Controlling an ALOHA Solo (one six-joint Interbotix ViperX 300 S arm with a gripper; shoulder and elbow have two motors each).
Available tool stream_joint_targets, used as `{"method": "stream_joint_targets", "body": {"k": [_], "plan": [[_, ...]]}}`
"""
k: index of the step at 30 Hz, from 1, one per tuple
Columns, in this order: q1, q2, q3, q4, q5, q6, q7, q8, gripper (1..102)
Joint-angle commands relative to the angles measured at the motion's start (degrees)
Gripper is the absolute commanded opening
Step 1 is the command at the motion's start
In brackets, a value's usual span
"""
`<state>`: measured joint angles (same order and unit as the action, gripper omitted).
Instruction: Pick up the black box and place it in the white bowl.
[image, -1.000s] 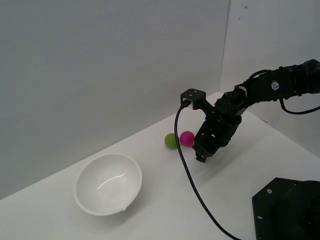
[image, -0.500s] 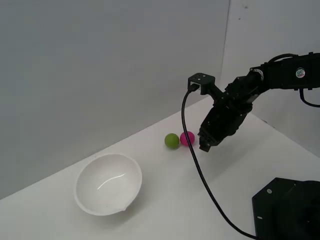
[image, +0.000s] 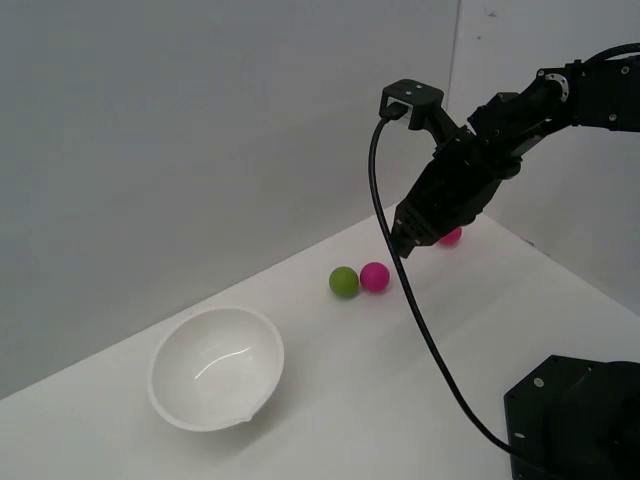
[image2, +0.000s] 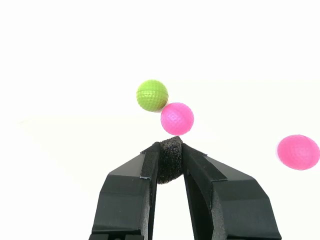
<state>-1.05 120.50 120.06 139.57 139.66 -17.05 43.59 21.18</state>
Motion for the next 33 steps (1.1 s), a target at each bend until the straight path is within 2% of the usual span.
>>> {"method": "stream_joint_targets", "body": {"k": [1, 12, 33], "plan": [[-0.6, 1.5, 1.9, -1.6, -1.8, -0.5, 0.7, 0.7, 3], [-1.2, 4.8, 5.1, -4.7, -5.1, -0.9, 3.0, 0.1, 3], [-13.1, 3.7, 4.0, -9.3, -9.7, -2.1, 2.6, -3.7, 3]]}}
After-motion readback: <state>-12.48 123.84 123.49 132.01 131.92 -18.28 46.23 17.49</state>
